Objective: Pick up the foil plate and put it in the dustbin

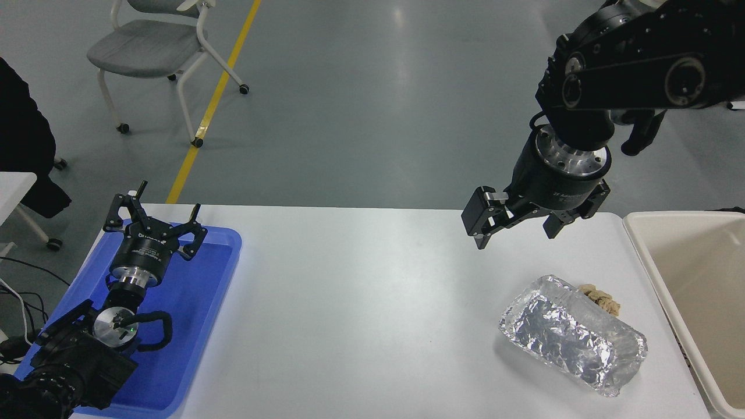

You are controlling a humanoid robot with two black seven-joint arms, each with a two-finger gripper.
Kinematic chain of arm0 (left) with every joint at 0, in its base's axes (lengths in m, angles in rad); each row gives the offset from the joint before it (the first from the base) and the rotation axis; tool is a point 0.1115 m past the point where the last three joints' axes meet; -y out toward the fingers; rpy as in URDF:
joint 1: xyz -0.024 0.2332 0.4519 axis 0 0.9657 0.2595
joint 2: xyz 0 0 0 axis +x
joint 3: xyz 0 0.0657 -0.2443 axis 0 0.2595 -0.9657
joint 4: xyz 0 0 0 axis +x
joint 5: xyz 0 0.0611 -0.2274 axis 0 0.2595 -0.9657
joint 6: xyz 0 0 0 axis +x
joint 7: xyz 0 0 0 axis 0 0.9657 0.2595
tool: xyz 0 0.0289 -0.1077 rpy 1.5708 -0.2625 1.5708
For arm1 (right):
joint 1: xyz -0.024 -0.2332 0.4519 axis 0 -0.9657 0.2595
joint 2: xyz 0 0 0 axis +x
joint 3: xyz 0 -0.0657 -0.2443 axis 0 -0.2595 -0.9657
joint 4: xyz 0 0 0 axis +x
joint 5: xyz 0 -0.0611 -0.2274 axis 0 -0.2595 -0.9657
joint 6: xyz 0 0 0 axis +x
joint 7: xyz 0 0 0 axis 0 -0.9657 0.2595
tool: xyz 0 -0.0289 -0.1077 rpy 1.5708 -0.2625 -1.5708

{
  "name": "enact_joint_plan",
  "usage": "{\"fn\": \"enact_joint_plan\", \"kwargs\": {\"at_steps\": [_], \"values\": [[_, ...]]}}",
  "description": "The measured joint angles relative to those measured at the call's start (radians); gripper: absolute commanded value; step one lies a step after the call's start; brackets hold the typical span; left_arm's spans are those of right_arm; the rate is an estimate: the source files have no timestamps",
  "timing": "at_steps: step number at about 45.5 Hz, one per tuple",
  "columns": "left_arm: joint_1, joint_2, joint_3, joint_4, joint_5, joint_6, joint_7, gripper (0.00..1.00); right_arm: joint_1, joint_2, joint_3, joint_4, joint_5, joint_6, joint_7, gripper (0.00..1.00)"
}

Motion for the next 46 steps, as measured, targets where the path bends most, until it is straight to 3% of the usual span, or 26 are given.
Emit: {"fn": "enact_joint_plan", "kwargs": {"at_steps": [17,31,46], "values": [[0.000,0.000,0.000,0.000,0.000,0.000,0.000,1.00,-0.013,-0.026,-0.015,-0.002,-0.028,0.001,-0.001,1.00],[0.000,0.000,0.000,0.000,0.000,0.000,0.000,1.00,-0.119,-0.078,-0.012,-0.012,-0.185,-0.044,0.006,1.00],[0.000,0.000,0.000,0.000,0.000,0.000,0.000,1.00,-0.331,-0.308,0.020,-0.091,-0.418,-0.091,0.008,1.00]]}}
